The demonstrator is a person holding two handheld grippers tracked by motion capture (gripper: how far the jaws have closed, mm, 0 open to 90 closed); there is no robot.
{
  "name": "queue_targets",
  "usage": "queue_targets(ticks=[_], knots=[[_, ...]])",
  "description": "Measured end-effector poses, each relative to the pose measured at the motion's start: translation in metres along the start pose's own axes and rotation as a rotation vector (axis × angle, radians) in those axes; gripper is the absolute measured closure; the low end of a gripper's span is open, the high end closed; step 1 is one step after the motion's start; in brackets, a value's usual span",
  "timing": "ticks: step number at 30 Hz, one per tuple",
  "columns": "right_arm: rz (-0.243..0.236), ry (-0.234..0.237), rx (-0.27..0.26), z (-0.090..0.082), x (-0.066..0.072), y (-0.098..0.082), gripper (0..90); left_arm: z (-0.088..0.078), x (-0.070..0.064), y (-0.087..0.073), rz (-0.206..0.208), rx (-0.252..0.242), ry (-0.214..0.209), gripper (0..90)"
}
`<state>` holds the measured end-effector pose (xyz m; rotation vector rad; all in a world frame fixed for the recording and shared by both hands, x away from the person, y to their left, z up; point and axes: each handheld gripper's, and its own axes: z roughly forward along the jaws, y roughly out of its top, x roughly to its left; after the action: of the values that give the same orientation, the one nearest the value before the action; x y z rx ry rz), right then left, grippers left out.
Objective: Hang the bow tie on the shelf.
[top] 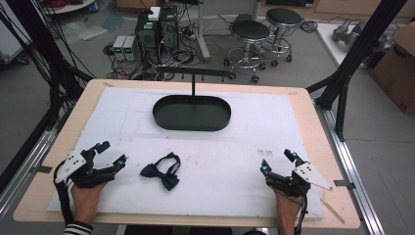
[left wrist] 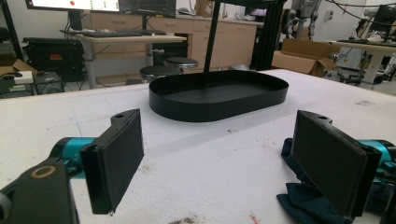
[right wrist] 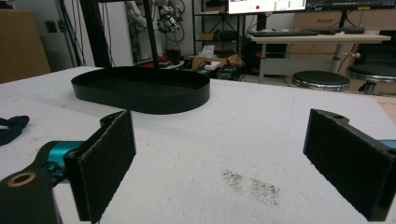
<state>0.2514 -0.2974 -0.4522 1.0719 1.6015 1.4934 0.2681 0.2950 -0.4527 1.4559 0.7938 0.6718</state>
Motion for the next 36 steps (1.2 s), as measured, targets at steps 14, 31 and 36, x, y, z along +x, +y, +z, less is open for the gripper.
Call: queue_targets(ticks=[14, 31, 36], knots=[[-0.001, -0.001, 0.001, 0.0001, 0.0001, 0.0000, 8.2, 0.0010, 0.0021, 0.0006, -0.021, 0.011, -0.001, 16.5], [-0.005, 0.001, 0.002, 0.0001, 0.0002, 0.0000, 8.2, 0.0012, 0.0032, 0.0008, -0.035, 0.014, 0.003, 16.3], [-0.003, 0.001, 0.003, 0.0001, 0.0003, 0.0000, 8.2, 0.0013, 0.0034, 0.0009, -0.033, 0.012, -0.004, 16.3]])
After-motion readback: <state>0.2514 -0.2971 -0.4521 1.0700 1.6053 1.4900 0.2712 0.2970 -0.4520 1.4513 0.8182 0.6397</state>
